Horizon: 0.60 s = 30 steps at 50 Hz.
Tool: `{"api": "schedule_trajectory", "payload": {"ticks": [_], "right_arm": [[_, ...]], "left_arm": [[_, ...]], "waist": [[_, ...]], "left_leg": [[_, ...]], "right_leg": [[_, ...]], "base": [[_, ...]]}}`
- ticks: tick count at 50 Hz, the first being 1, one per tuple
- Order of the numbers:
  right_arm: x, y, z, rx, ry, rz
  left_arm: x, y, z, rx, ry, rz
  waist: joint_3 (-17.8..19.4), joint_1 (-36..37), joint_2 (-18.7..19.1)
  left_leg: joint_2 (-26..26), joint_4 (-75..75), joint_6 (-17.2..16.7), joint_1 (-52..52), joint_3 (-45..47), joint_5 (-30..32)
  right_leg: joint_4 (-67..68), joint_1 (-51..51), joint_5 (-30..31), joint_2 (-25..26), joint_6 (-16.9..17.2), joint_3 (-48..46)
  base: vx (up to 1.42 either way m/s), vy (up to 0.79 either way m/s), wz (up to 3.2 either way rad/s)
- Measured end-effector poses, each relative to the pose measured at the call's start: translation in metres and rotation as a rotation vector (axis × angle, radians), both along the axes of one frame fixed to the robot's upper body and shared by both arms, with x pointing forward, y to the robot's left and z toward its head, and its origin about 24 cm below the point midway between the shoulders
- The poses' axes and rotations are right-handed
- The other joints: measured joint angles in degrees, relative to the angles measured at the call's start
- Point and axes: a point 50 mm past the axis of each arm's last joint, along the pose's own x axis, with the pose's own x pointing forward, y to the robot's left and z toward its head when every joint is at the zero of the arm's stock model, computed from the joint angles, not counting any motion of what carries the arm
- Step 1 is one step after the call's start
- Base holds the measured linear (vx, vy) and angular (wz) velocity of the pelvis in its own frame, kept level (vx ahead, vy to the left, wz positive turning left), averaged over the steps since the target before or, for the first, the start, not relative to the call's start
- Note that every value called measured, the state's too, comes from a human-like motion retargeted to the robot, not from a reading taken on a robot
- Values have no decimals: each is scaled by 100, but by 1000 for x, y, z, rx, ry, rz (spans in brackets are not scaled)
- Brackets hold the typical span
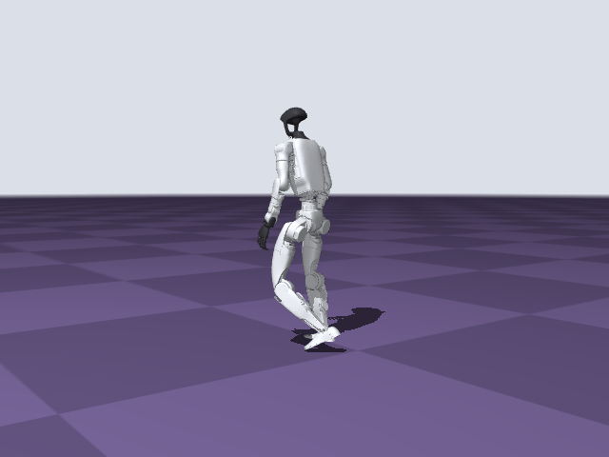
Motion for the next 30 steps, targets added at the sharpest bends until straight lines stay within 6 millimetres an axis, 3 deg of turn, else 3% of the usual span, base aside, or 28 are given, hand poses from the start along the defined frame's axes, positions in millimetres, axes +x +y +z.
{"api": "schedule_trajectory", "payload": {"ticks": [7, 17, 24, 30], "right_arm": [[9, 0, 5, 0, -14, 36], [8, 9, 3, 2, 2, 109], [3, 17, 0, 14, 13, 139], [-9, 26, -8, 33, 40, 138]], "left_arm": [[-31, 10, -14, 15, 116, 26], [-80, 12, -30, 5, 273, 52], [-92, 5, -33, -12, 314, 49], [-95, 1, -34, -5, 314, 43]], "waist": [[19, 418, -148], [-32, 832, -268], [-87, 1023, -364], [-129, 1092, -480]], "left_leg": [[-576, -1406, 57, -533, 104, -202], [-1402, -3662, -213, -979, -131, 804], [-1757, -4562, -252, -936, -288, 1433], [-1938, -4212, -122, -882, -347, 1522]], "right_leg": [[-666, 774, -58, -123, 65, 175], [-874, 1457, -353, -277, 38, 277], [-810, 1813, -629, -328, -6, 349], [-468, 2071, -939, -397, -1, 427]], "base": [[32, -9, -24], [27, -5, -13], [27, 0, -11], [33, 3, -9]]}}
